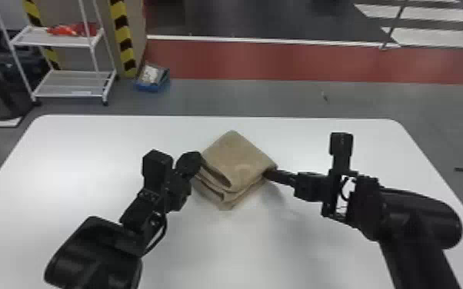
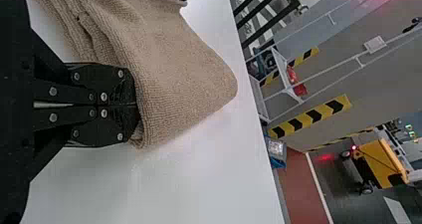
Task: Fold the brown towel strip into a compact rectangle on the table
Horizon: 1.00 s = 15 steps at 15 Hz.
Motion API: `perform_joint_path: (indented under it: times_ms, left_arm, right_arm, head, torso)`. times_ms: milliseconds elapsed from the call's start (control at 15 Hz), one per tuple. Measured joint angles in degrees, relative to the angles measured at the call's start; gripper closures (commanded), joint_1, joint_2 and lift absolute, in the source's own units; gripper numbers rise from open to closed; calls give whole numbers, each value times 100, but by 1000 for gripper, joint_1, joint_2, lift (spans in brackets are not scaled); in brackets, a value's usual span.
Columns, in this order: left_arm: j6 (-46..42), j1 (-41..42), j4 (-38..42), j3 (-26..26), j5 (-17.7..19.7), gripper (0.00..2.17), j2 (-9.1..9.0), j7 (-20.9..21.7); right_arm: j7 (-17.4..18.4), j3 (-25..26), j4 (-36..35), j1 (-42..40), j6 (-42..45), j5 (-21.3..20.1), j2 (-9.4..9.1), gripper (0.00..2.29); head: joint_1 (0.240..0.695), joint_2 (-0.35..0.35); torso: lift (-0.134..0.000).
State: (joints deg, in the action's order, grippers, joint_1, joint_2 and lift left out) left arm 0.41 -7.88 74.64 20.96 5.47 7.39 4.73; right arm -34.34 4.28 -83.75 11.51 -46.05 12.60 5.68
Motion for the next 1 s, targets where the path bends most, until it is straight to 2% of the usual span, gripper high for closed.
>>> perform_joint_path:
  times_ms: [200, 333, 733, 1000]
  left_arm:
    - [106, 4, -33, 36, -79, 1882, 4, -10]
    - [346, 204, 243, 16, -137, 1882, 43, -73]
    - [1484, 1118, 1862, -157, -301, 1882, 198, -69]
    - [2268, 1359, 2748, -225, -294, 1882, 275, -86]
  right_arm:
    - [-22, 6, 1, 86, -13, -30, 40, 2132]
    - [-16, -46, 101, 226, -9, -88, 40, 2132]
    - [51, -151, 538, 644, 30, -372, -11, 2132]
    - [-69, 106, 478, 607, 36, -321, 15, 2128]
  head:
    - [695, -84]
    - [695, -82]
    - [695, -76]
    - [695, -87]
  torso:
    - [-117]
    - [-117]
    - [-117]
    - [-117]
